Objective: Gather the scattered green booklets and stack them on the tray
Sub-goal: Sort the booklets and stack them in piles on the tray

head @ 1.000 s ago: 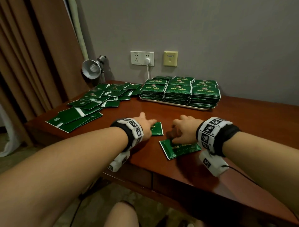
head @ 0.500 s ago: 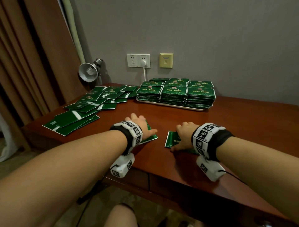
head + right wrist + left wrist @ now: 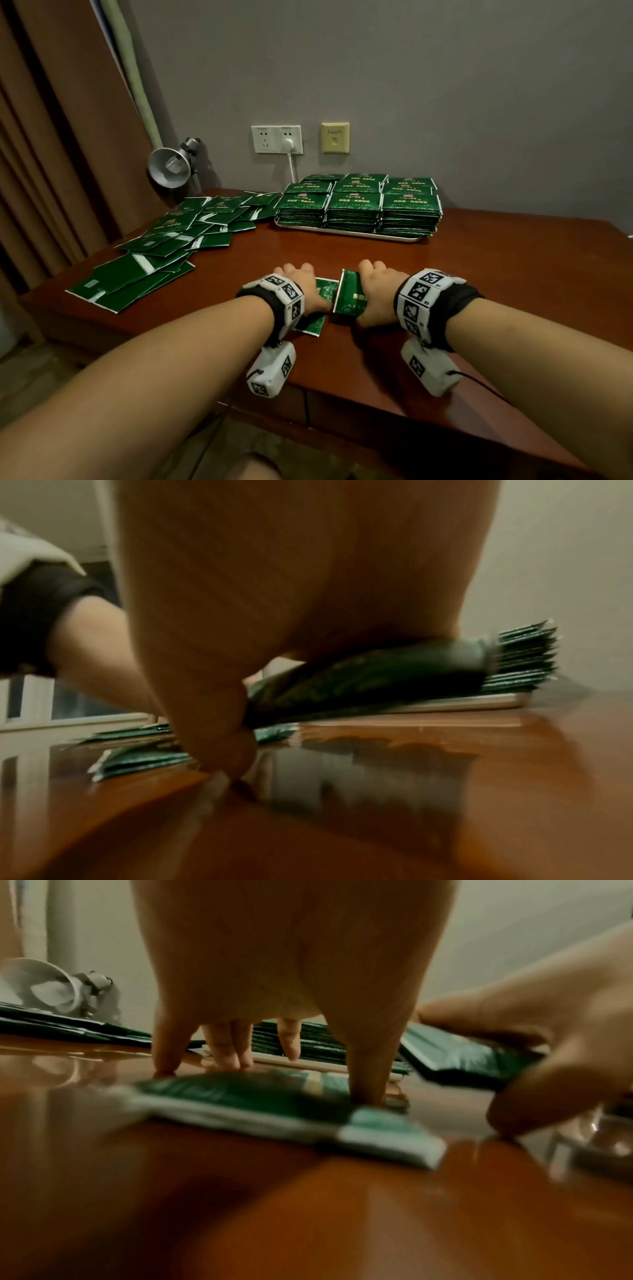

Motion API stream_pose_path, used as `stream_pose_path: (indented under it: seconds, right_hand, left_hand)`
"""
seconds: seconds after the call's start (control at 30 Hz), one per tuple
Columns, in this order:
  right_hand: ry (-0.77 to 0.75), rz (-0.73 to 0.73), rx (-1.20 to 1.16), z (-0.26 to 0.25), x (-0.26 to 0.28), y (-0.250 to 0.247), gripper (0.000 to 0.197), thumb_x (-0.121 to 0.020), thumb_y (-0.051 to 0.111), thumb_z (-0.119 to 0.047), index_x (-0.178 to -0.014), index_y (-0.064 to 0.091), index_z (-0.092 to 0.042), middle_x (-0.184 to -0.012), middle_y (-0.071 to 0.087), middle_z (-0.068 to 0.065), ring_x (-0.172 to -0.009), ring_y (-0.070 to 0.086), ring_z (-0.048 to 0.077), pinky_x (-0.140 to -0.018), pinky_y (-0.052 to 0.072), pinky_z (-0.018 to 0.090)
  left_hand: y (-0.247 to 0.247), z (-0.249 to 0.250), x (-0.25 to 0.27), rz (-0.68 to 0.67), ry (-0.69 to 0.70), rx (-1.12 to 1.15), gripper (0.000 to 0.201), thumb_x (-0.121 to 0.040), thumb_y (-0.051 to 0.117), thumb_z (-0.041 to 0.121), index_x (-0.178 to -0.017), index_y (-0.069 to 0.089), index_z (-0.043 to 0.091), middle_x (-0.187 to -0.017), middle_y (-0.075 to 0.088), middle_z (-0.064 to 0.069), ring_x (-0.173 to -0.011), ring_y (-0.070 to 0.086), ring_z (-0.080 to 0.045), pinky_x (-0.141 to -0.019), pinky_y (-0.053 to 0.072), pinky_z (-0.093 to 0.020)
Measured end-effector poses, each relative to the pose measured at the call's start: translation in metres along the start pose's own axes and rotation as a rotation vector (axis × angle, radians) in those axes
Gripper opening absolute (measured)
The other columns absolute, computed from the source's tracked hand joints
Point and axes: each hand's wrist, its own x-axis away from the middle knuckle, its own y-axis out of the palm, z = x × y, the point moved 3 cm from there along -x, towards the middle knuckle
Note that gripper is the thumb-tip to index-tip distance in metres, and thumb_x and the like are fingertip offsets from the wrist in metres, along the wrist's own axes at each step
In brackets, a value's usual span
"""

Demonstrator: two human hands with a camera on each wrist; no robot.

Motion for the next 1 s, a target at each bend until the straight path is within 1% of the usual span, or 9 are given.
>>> stream_pose_path:
  seconds: [0.07,0.2,0.33,0.47,0.57,0.67,0.77,0.83,1.0]
  right_hand:
    - [-0.026,0.034,0.028,0.002,-0.002,0.0,0.077,-0.065,0.073,-0.059,-0.119,0.037,-0.019,-0.114,0.044,0.004,-0.104,0.052,0.024,-0.087,0.049,0.041]
    - [-0.027,0.084,0.081,0.009,-0.004,-0.001,0.074,-0.068,0.067,-0.061,-0.124,0.04,-0.021,-0.114,0.043,0.003,-0.108,0.046,0.024,-0.09,0.045,0.041]
    - [-0.044,0.107,0.071,0.016,-0.009,-0.009,0.077,-0.069,0.066,-0.059,-0.132,0.039,-0.024,-0.117,0.044,0.003,-0.111,0.044,0.025,-0.093,0.044,0.043]
    - [-0.051,0.117,0.055,0.02,-0.012,-0.016,0.085,-0.068,0.066,-0.062,-0.138,0.034,-0.026,-0.121,0.043,0.004,-0.117,0.043,0.027,-0.095,0.044,0.044]
    - [-0.039,0.123,0.041,0.023,-0.017,-0.023,0.089,-0.068,0.068,-0.062,-0.141,0.031,-0.025,-0.126,0.043,0.005,-0.122,0.04,0.027,-0.097,0.043,0.045]
    - [-0.025,0.157,0.011,0.027,-0.025,-0.035,0.089,-0.07,0.072,-0.056,-0.14,0.029,-0.022,-0.129,0.045,0.005,-0.121,0.041,0.027,-0.097,0.044,0.044]
    - [0.01,0.203,-0.068,0.034,-0.038,-0.053,0.079,-0.073,0.074,-0.048,-0.132,0.03,-0.019,-0.121,0.049,0.004,-0.11,0.046,0.024,-0.091,0.047,0.042]
    - [0.038,0.222,-0.11,0.04,-0.052,-0.067,0.072,-0.072,0.076,-0.044,-0.123,0.031,-0.02,-0.112,0.05,0.003,-0.102,0.047,0.023,-0.087,0.049,0.041]
    - [0.066,0.252,-0.115,0.058,-0.108,-0.104,0.07,-0.069,0.078,-0.046,-0.115,0.033,-0.018,-0.106,0.051,0.004,-0.098,0.045,0.025,-0.084,0.048,0.041]
  left_hand:
    - [0.0,0.002,-0.004,0.01,-0.011,0.024,0.079,-0.063,0.078,0.055,-0.122,0.039,0.021,-0.121,0.047,-0.009,-0.112,0.046,-0.03,-0.095,0.044,-0.044]
    - [-0.008,0.005,-0.002,-0.137,0.009,0.009,0.095,-0.061,0.084,0.044,-0.136,0.032,0.016,-0.126,0.047,-0.013,-0.108,0.054,-0.032,-0.089,0.054,-0.043]
    - [-0.004,0.007,0.0,-0.157,0.093,0.009,0.076,-0.067,0.081,0.033,-0.13,0.038,0.028,-0.128,0.029,-0.008,-0.103,0.054,-0.032,-0.085,0.056,-0.04]
    - [0.001,0.009,0.004,-0.125,0.21,-0.018,0.068,-0.065,0.081,0.035,-0.117,0.037,0.03,-0.116,0.033,-0.005,-0.093,0.053,-0.027,-0.078,0.055,-0.039]
    - [-0.008,0.008,0.001,-0.012,0.291,-0.093,0.087,-0.058,0.082,0.051,-0.125,0.032,0.031,-0.115,0.044,-0.004,-0.103,0.049,-0.025,-0.086,0.048,-0.041]
    - [-0.032,0.006,-0.008,0.139,0.383,-0.186,0.096,-0.061,0.083,0.043,-0.136,0.025,0.029,-0.12,0.048,0.0,-0.111,0.047,-0.024,-0.094,0.039,-0.043]
    - [-0.059,0.003,-0.025,0.194,0.439,-0.213,0.096,-0.068,0.08,0.029,-0.144,0.021,0.028,-0.127,0.049,0.002,-0.116,0.043,-0.023,-0.102,0.034,-0.046]
    - [-0.079,0.001,-0.042,0.212,0.441,-0.213,0.092,-0.071,0.08,0.03,-0.145,0.024,0.029,-0.125,0.051,0.002,-0.117,0.043,-0.023,-0.105,0.032,-0.045]
    - [-0.123,0.001,-0.099,0.264,0.447,-0.237,0.092,-0.071,0.081,0.034,-0.146,0.029,0.029,-0.142,0.045,0.003,-0.128,0.039,-0.023,-0.109,0.029,-0.047]
